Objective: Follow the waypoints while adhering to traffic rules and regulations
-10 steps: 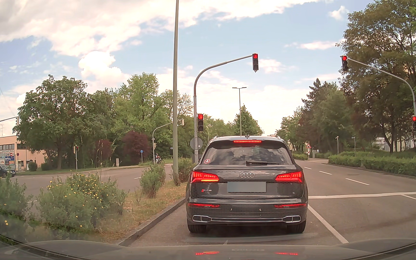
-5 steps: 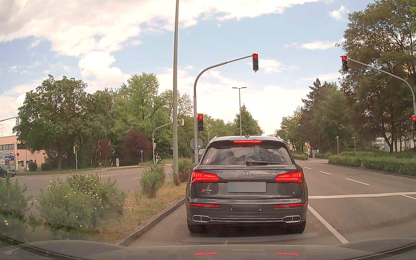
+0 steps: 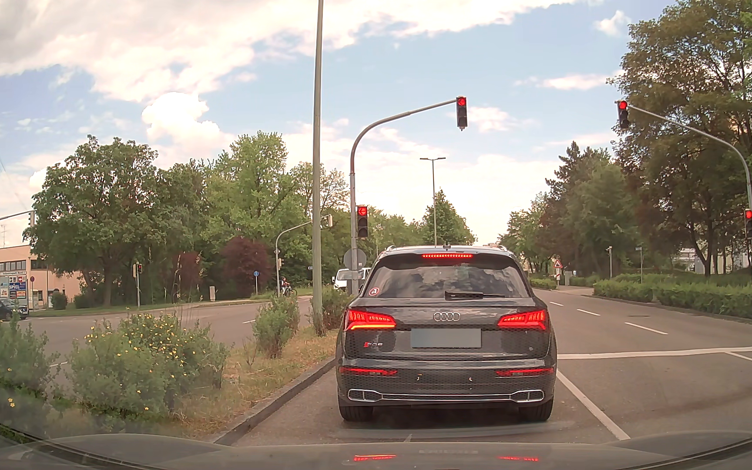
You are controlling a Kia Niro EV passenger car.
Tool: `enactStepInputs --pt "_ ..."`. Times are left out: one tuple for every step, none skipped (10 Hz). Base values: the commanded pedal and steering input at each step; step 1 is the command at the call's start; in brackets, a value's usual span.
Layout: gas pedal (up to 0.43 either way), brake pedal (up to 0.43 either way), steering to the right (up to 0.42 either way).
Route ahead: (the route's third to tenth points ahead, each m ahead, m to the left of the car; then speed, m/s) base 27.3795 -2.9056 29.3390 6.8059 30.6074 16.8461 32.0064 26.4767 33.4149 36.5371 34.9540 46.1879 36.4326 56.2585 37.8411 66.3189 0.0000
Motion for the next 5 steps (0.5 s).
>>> enactStepInputs --pt "0.000 0.457 0.027" --pt "0.000 0.457 0.027" --pt "0.000 0.451 0.027" --pt "0.000 0.445 0.027" --pt "0.000 0.445 0.027"
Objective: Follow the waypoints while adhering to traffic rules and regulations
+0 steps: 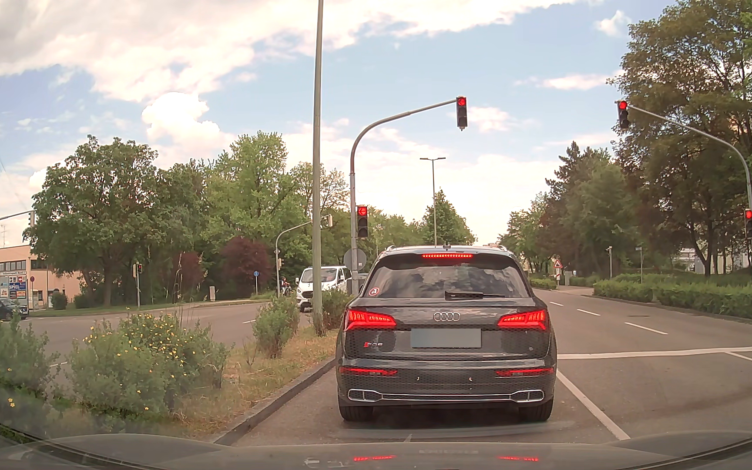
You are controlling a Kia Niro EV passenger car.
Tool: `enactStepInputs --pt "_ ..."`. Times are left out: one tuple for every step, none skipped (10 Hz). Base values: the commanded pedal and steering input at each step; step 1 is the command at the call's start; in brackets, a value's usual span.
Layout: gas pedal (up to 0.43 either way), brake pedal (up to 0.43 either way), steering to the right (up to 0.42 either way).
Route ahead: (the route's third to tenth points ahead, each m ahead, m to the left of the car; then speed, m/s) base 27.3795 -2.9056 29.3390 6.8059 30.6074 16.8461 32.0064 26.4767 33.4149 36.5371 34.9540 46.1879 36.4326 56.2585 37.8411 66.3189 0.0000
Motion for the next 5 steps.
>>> enactStepInputs --pt "0.000 0.439 0.027" --pt "0.000 0.445 0.027" --pt "0.000 0.439 0.027" --pt "0.000 0.439 0.027" --pt "0.000 0.439 0.028"
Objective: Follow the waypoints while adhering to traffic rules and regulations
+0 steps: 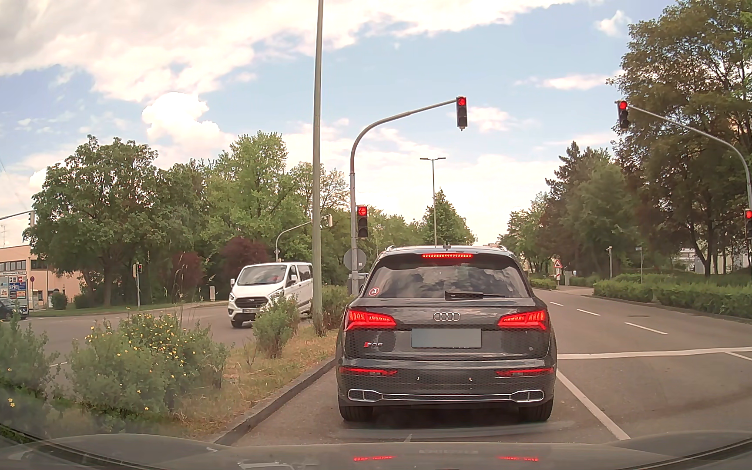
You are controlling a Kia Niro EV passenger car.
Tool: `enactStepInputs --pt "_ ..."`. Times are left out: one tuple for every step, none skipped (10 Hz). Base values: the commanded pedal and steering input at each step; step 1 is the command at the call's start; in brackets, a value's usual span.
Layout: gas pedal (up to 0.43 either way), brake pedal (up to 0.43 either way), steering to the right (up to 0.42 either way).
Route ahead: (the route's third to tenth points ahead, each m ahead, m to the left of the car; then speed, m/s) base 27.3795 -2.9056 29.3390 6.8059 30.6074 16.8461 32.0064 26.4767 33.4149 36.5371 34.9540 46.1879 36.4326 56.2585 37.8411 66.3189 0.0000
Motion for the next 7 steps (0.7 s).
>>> enactStepInputs --pt "0.000 0.439 0.027" --pt "0.000 0.433 0.028" --pt "0.000 0.439 0.027" --pt "0.000 0.439 0.027" --pt "0.000 0.439 0.027" --pt "0.000 0.439 0.027" --pt "0.000 0.439 0.027"
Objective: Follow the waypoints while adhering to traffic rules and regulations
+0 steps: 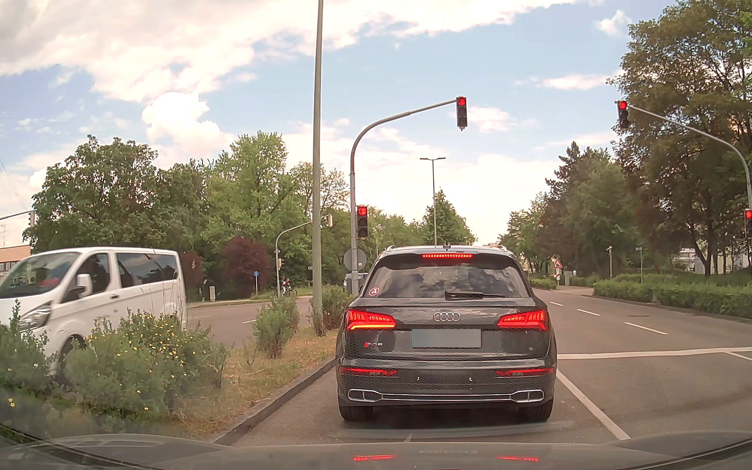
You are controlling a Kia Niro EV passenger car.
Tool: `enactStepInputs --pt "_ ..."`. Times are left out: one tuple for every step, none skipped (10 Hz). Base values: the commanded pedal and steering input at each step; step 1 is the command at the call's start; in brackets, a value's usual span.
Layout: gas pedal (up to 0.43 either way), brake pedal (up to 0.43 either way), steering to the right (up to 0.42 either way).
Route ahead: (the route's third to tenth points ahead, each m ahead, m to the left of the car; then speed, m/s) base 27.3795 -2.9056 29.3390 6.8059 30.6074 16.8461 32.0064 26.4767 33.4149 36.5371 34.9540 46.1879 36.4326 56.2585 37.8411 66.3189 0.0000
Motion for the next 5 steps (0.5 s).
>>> enactStepInputs --pt "0.000 0.439 0.027" --pt "0.000 0.439 0.027" --pt "0.000 0.439 0.027" --pt "0.000 0.439 0.028" --pt "0.000 0.439 0.028"
